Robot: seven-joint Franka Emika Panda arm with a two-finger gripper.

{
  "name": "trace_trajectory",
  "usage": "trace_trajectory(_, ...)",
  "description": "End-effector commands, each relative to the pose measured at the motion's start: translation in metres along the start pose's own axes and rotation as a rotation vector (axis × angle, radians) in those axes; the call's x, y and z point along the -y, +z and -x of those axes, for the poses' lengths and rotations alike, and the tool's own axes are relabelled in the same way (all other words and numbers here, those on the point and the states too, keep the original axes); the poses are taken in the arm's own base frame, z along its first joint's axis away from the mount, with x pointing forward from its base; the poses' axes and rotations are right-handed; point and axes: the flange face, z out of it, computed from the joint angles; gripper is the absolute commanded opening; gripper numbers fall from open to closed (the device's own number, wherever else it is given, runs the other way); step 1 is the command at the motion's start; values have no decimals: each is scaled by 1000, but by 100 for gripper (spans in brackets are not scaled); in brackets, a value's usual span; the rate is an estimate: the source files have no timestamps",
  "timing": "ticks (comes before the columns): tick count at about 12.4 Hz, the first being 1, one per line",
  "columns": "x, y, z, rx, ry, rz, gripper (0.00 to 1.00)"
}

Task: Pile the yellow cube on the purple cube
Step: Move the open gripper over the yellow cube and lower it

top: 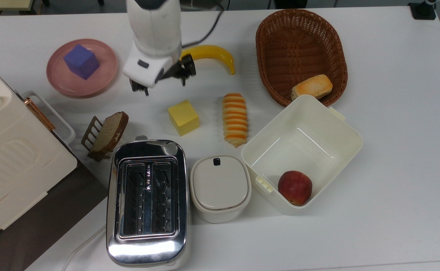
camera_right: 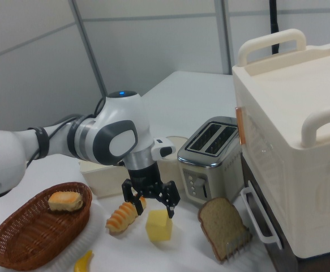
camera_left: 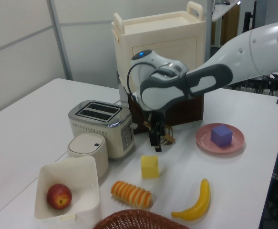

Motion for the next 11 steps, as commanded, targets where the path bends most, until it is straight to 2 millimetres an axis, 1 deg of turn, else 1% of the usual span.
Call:
trace_trajectory(1,11,20,-21,-9,7,43,100)
trace_trajectory(4,13,34,-27,0,-11,59,100)
trace_trajectory(6,22,36,-29,6,-33,65,100)
trace_trajectory(7,24,42,-31,16,-38,72,100)
trace_trajectory(8,28,43,-32,18,-17,79,100)
trace_trajectory(11,38,56,-35,44,-14,108,100)
